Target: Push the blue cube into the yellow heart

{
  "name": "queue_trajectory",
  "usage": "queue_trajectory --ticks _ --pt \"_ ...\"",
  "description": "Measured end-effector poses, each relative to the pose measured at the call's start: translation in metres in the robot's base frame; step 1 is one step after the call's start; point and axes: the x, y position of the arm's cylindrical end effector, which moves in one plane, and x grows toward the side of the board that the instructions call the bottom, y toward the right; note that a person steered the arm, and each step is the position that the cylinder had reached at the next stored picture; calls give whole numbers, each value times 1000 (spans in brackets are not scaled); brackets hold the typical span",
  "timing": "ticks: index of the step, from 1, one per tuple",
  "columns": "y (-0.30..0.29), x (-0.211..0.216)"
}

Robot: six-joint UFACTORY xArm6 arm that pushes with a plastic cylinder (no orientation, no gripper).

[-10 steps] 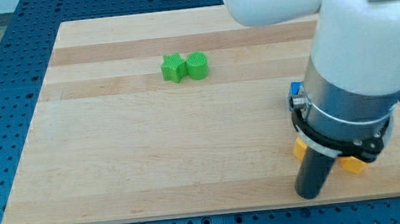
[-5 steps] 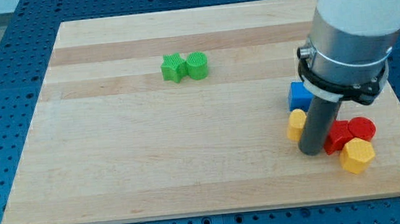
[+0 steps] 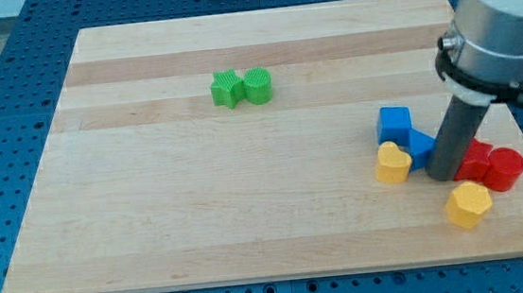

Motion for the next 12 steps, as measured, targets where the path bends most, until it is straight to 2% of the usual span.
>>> queue_trajectory --ticks 2,4,5,6,7,8,9,10,11,12 --pt "2 0" --pt "-48 65" --pt "-80 74" --pt "-141 41" --pt "-198 -28" --pt "-221 -123" --pt "-165 -170" --pt "-118 -182" --pt "-118 -182" --pt "-63 -191"
